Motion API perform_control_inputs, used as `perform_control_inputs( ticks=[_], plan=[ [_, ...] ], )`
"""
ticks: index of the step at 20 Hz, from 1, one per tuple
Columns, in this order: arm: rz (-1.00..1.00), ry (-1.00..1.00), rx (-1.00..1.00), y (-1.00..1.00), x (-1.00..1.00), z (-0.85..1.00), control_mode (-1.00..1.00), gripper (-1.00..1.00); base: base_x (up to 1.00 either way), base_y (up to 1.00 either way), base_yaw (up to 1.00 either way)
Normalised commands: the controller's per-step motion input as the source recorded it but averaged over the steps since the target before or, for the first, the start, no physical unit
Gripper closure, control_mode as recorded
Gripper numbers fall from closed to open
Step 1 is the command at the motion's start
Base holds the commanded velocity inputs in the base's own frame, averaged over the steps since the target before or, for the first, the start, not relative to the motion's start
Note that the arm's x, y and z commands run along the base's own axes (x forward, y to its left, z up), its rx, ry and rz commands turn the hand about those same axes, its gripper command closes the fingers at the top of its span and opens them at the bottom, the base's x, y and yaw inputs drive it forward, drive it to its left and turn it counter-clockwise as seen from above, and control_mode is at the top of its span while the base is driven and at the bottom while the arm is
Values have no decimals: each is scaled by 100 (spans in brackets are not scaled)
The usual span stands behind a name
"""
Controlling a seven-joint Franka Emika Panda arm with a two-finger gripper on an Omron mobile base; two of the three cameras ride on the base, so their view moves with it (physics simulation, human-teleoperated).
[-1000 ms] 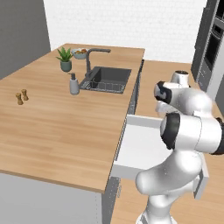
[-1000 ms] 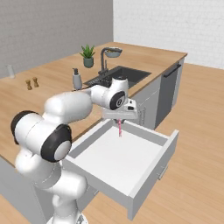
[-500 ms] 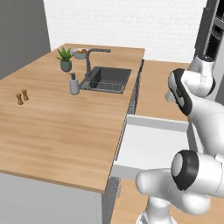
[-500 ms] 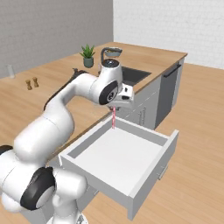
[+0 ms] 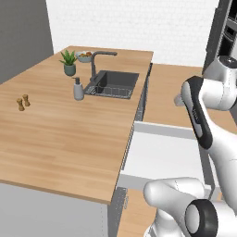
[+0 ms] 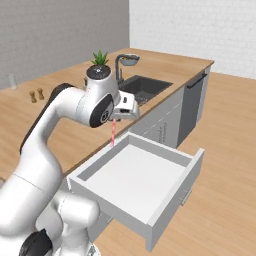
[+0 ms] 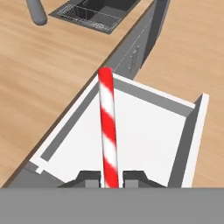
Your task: Take a straw from the drawer in front and place it inside the glass cup on the dining counter.
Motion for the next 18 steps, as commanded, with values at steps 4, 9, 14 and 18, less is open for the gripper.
perform_control_inputs(
  ticks=[4,9,14,18],
  plan=[
    [0,0,0,19,-10,1,-100,100,0,0,0],
    [0,0,0,1,-7,0,100,100,-74,20,0],
    [0,0,0,0,0,0,100,100,-96,86,0],
    [0,0,0,0,0,0,100,100,-23,100,-4]
  ],
)
